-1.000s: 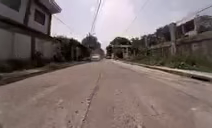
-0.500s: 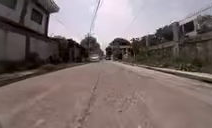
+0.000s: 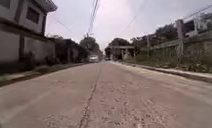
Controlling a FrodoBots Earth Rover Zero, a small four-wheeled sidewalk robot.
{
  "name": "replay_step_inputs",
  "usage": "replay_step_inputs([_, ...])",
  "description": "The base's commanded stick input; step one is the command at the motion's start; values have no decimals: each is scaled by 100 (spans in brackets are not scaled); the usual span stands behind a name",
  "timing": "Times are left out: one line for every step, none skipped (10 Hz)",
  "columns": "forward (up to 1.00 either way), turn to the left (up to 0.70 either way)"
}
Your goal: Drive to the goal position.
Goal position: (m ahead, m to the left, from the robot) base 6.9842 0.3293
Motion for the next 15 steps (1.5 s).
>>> replay_step_inputs([100, 3])
replay_step_inputs([100, 3])
replay_step_inputs([100, 3])
replay_step_inputs([100, 3])
replay_step_inputs([100, 3])
replay_step_inputs([100, 3])
replay_step_inputs([100, 3])
replay_step_inputs([100, 3])
replay_step_inputs([100, 3])
replay_step_inputs([100, 3])
replay_step_inputs([100, 3])
replay_step_inputs([100, 3])
replay_step_inputs([100, 3])
replay_step_inputs([100, 3])
replay_step_inputs([100, 3])
